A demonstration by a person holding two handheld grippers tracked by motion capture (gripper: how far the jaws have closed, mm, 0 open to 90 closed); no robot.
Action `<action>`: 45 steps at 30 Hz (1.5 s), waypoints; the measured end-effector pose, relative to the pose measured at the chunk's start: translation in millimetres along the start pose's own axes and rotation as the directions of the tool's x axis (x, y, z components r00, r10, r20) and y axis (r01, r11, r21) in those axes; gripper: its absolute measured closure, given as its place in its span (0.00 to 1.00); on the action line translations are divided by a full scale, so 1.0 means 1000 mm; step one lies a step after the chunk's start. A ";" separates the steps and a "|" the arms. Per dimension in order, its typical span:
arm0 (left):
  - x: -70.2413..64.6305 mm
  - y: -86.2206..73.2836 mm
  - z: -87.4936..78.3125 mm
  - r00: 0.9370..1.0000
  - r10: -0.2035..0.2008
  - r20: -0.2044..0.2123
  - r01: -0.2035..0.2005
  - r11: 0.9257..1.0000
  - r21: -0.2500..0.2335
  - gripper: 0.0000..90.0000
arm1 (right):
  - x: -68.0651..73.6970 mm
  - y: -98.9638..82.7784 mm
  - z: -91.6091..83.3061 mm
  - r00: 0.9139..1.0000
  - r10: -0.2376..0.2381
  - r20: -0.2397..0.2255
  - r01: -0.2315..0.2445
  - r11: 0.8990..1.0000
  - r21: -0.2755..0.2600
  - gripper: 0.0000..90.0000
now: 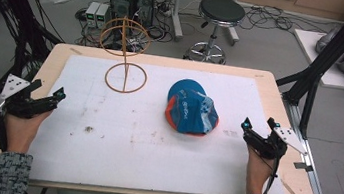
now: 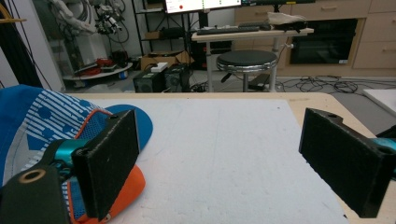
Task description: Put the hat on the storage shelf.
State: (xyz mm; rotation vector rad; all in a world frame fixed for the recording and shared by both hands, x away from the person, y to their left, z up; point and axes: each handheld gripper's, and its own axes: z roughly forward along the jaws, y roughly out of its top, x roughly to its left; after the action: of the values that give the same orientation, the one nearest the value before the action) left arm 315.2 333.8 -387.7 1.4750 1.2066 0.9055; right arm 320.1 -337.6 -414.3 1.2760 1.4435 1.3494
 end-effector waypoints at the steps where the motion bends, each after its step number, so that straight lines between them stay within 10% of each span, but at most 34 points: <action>1: 0.000 0.000 0.000 1.000 0.003 0.000 -0.003 1.000 0.000 0.18 | 0.000 0.000 0.000 1.000 0.000 0.000 0.000 1.000 0.000 0.13; 21: 0.001 0.006 -0.006 1.000 -0.013 0.010 0.013 1.000 -0.022 0.18 | 0.011 0.006 0.001 0.999 -0.014 -0.046 0.013 1.000 -0.024 0.15; 45: 0.002 0.008 -0.008 1.000 -0.021 0.016 0.021 0.999 -0.026 0.18 | 0.093 0.030 0.044 0.964 -0.068 -0.256 0.065 0.998 -0.018 0.23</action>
State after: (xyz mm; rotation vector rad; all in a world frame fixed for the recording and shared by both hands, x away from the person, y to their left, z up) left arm 310.2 337.9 -377.7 1.4436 1.1929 0.8910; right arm 348.7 -239.3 -382.1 1.0657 1.6380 1.5164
